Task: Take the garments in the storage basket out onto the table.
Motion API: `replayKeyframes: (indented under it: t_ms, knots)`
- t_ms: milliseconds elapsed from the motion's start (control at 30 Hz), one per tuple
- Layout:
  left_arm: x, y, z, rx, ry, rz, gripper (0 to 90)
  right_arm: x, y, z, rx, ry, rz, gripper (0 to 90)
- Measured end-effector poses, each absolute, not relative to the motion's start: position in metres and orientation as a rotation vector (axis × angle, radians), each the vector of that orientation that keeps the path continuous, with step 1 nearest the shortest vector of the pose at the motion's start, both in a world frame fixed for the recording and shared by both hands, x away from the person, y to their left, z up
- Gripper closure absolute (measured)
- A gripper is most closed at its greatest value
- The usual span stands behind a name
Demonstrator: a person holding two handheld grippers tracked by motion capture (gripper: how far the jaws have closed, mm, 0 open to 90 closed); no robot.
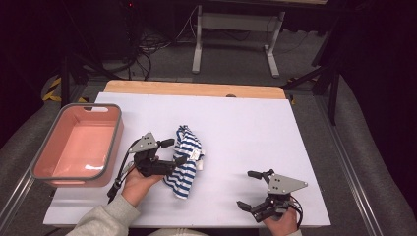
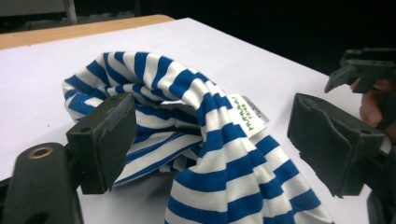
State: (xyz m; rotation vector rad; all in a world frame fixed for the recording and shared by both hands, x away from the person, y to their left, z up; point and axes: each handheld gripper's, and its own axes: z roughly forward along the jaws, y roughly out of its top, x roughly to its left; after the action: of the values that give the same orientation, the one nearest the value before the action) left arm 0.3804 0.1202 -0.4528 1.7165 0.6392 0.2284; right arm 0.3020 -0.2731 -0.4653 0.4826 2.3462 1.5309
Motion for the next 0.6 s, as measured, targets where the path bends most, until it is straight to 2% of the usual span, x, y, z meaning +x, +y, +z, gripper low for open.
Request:
replayKeyframes:
  t_ms: [267,600]
  knots:
    - [0.38,0.127,-0.446,1.692,0.655,0.227,8.2,0.303,-0.273,-0.465,0.48,2.348,1.531,0.1]
    - [0.371,0.132,-0.433,1.757,0.617,0.267,5.1,0.305,-0.27,-0.464,0.469,2.348,1.536,0.1]
